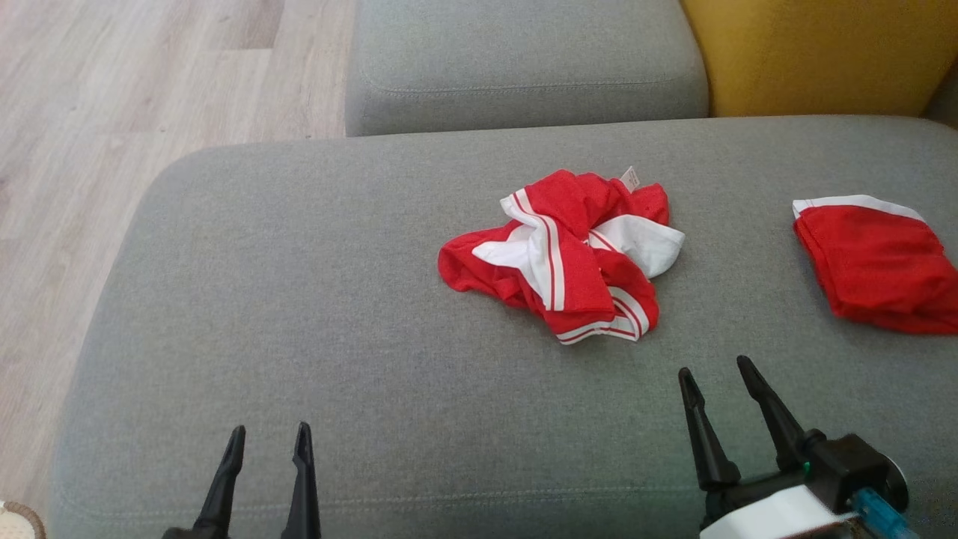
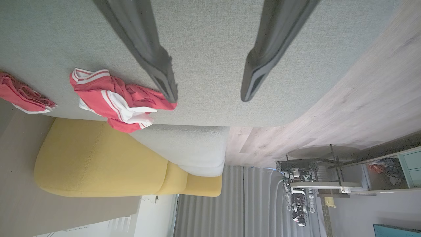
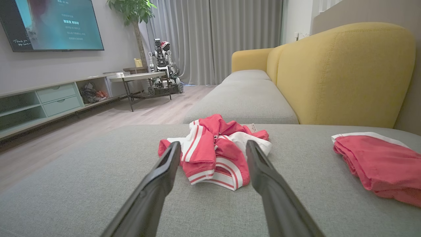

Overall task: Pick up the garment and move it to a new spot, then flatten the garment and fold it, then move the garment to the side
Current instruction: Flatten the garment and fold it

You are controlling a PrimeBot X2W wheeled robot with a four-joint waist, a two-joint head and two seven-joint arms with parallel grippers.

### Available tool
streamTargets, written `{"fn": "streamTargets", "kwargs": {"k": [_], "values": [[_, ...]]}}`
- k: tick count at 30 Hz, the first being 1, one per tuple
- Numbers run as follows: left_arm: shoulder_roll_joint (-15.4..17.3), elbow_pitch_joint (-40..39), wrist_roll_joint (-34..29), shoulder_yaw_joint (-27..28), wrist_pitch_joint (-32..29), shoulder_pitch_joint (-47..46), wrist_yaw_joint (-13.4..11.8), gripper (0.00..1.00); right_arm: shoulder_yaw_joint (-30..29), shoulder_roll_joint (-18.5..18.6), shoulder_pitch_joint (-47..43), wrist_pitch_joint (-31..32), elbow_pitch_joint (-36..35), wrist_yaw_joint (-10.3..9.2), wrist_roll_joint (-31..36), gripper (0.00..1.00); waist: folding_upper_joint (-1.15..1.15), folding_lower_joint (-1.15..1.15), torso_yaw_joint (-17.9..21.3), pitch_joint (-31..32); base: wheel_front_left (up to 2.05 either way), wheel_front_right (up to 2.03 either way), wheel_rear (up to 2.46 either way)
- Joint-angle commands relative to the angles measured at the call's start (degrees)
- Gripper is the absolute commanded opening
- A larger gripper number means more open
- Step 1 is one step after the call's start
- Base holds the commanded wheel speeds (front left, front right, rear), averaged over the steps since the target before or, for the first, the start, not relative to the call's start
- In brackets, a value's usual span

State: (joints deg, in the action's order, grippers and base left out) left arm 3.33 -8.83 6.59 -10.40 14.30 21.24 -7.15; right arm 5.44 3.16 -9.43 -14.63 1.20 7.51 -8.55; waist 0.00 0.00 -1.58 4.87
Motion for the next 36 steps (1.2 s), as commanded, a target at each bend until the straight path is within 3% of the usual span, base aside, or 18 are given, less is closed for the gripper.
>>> {"fn": "streamTargets", "kwargs": {"k": [1,20,24,30,36], "values": [[-0.5,-1.5,-0.6,1.8,0.7,-1.8,-0.2,1.00,1.3,-0.1,2.0,-0.4,-1.8,-0.02,0.5,1.00,0.00,0.00,-0.1,0.0,0.00,0.00,0.00],[-0.5,-1.0,-0.4,1.0,0.7,-2.1,-0.4,1.00,0.7,-0.2,1.9,-0.4,-1.7,-0.02,0.5,1.00,0.00,0.00,-0.5,-0.8,0.00,0.00,0.00],[-0.5,2.2,-0.4,-0.9,0.7,-4.2,2.1,1.00,-0.1,-0.3,2.6,-0.4,-2.3,-0.02,-1.4,1.00,0.00,0.00,0.4,-2.2,0.00,0.00,0.00],[-0.5,8.9,-2.4,-7.1,0.7,-11.9,7.8,1.00,-1.2,-0.3,4.1,-0.4,-4.3,-0.02,-2.8,1.00,0.00,0.00,3.1,-5.2,0.00,0.00,0.00],[-0.5,17.0,-0.9,-16.6,0.7,-22.3,11.1,1.00,-1.9,-0.3,6.7,-0.4,-6.5,-0.02,-2.4,1.00,0.00,0.00,7.2,-9.7,0.00,0.00,0.00]]}}
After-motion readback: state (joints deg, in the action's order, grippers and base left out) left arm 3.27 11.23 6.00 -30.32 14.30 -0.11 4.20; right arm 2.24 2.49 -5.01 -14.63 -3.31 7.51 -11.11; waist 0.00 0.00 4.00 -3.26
